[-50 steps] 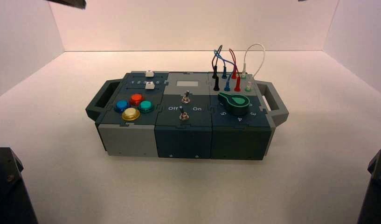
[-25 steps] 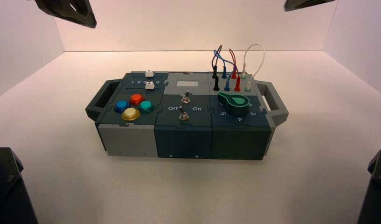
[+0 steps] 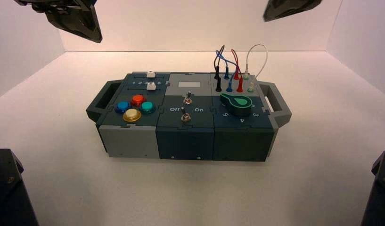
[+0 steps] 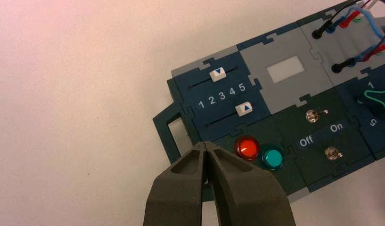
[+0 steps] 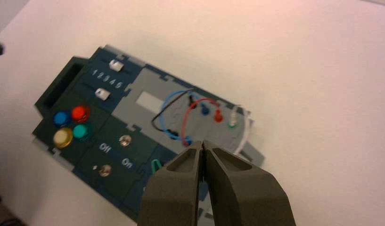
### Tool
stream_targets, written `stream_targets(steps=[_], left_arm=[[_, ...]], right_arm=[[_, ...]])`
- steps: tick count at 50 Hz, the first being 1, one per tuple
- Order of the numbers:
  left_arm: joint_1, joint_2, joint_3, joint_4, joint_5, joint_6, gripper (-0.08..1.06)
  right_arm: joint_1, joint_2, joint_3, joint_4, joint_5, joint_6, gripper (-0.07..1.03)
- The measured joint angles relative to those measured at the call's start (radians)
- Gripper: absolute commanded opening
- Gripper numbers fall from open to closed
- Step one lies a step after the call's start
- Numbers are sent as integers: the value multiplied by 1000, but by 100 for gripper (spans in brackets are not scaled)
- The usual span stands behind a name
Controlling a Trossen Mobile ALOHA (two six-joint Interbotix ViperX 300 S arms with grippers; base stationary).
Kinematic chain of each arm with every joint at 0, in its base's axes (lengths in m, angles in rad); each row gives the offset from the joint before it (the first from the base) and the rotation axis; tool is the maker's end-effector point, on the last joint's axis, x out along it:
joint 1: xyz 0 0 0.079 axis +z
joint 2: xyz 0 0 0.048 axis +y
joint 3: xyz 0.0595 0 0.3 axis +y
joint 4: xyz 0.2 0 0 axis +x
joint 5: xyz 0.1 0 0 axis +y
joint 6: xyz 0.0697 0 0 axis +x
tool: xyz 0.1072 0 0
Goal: Move the bottom slider to position 2.
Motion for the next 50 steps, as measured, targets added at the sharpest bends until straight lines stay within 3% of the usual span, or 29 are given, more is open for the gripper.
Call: stream_targets(steps=[25,37,50], left_arm=[[-6,-5,-5,-8,23,-3,-3],[2,-8,-5,5,48,-3,-3],[78,-12,-5,21,71,5,-3]], right_arm=[[129,189,-124,57,18,0,-2],[195,290,-172,80,20,0,-2],[250,423,-247,107,20,0,-2]])
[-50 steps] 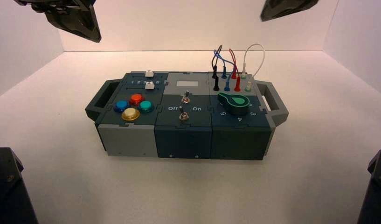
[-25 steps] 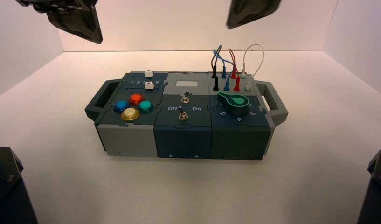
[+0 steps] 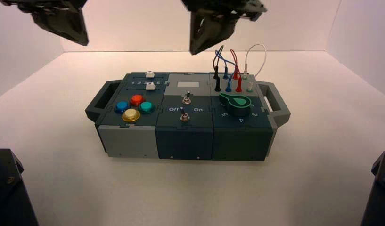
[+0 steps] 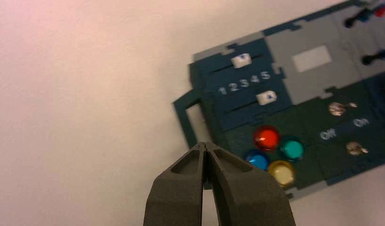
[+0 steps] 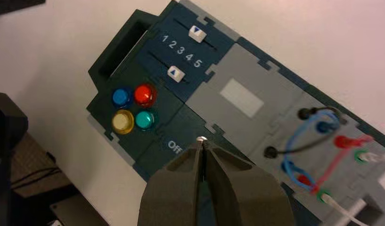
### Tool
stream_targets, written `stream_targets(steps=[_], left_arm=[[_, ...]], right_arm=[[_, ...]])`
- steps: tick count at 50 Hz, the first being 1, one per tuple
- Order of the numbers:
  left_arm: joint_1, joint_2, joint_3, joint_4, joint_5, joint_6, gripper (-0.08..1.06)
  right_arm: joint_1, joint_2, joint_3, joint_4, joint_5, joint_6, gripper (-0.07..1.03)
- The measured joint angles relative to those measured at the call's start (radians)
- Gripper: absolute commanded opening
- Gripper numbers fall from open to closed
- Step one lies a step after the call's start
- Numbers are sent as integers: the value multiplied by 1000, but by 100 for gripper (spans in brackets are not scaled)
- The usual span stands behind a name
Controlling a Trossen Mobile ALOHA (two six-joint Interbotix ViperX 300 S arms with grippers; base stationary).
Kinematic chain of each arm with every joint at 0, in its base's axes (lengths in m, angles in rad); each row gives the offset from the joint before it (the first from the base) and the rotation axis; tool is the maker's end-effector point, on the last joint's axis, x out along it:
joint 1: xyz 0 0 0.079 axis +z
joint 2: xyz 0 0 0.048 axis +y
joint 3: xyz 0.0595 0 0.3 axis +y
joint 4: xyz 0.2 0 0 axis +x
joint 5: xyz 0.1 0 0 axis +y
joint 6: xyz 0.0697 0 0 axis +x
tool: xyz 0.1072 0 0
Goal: Move the bottom slider to position 2.
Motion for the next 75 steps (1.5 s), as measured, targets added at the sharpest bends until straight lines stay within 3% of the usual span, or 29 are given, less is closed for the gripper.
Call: stream_targets(steps=[25,59,75], left_arm=[[29,-6,0,2,8,5,-3],[29,-63,0,-5,40,5,-3],[29,-58,0,-5,40,5,-3]], right_arm=[[64,239,-161,25,18,0,-2],[54,370,-225,26,11,0,-2],[48,400,-279,28,21,28,-2]])
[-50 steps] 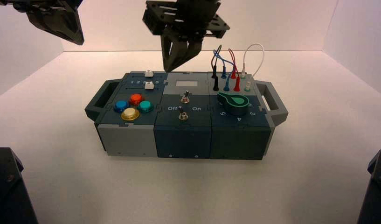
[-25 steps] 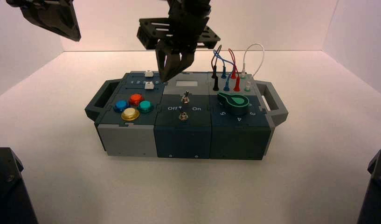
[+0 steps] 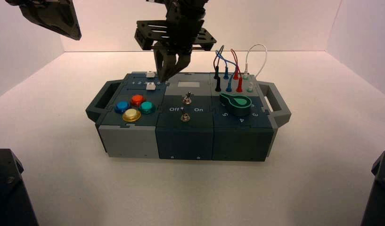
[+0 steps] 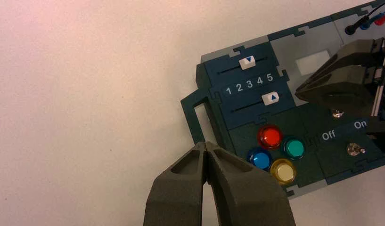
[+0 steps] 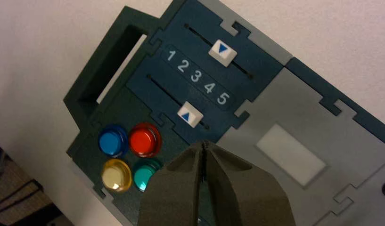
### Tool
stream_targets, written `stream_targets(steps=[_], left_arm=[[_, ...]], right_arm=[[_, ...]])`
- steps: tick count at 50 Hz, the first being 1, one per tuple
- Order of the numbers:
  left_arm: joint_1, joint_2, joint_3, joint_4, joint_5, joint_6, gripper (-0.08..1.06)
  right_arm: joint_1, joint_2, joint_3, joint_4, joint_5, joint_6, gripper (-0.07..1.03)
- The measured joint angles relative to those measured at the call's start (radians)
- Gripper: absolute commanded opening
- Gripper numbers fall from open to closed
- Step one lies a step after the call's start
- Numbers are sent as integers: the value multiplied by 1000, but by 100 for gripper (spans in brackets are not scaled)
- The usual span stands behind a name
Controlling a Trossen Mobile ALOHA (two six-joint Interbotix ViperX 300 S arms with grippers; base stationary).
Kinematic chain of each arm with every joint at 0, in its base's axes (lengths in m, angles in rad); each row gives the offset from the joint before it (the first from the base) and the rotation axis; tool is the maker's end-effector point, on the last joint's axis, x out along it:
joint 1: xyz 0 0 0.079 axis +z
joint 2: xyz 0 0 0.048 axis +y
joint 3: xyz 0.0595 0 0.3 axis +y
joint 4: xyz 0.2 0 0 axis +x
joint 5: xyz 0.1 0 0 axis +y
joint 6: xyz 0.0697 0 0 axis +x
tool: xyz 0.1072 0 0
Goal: Move the bottom slider to position 2.
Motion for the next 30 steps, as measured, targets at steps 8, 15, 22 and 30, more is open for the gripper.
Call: stream_targets(steps=[8,15,22,30], left_arm=[[0,2,0,0,0,0,-3],[0,2,0,0,0,0,-3],[-2,3,0,0,-2,0,-3],[0,2,0,-2,0,0,-3]], right_arm=[[-9,57,-64,31,35,20,-2],[-21,78,-91,54,46,29,-2],[-35,84,-94,61,51,44,-2],[-41,86,-89,63,54,58,-2]])
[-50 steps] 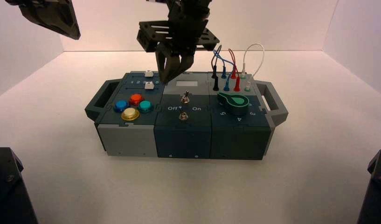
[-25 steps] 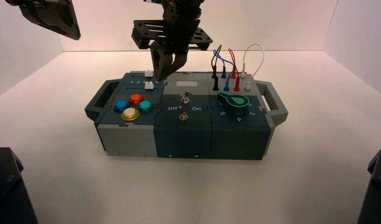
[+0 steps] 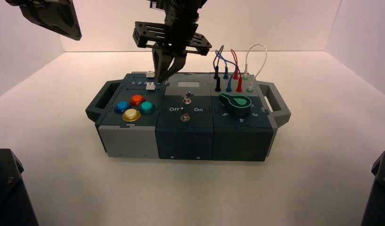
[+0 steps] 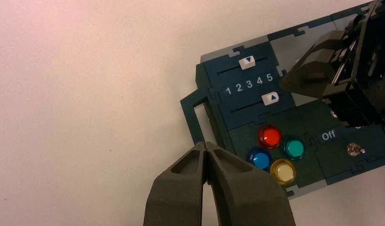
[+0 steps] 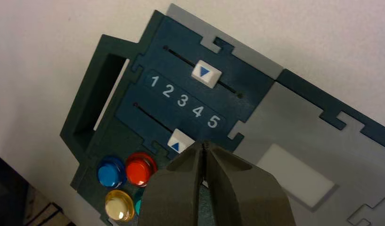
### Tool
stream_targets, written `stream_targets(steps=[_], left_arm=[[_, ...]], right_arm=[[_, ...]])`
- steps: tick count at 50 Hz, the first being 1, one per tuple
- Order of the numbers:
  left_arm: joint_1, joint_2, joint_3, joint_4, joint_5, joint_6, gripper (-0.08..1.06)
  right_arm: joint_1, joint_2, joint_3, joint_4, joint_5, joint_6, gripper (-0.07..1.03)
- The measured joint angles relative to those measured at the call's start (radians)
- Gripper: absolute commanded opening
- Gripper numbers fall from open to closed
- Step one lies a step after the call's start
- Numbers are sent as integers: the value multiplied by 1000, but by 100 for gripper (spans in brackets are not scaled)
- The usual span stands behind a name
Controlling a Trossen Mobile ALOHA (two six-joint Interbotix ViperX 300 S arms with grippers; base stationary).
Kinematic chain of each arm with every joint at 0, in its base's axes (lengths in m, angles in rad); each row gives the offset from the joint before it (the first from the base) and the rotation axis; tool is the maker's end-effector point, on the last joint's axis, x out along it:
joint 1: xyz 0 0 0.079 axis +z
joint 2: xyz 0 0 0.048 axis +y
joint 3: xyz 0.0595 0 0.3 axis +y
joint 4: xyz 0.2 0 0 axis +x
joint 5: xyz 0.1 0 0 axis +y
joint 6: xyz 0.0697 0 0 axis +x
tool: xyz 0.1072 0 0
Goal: Move the bottom slider to position 2.
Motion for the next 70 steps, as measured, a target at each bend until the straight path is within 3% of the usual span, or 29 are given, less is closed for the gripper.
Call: stream_targets(steps=[30,70], left_arm=[[0,-2,2,0,-3,0,-3],[0,0,0,0,-3,0,-3]], right_arm=[[12,9,14,43,17,6,-2],[20,46,-35,51,28,6,-2]])
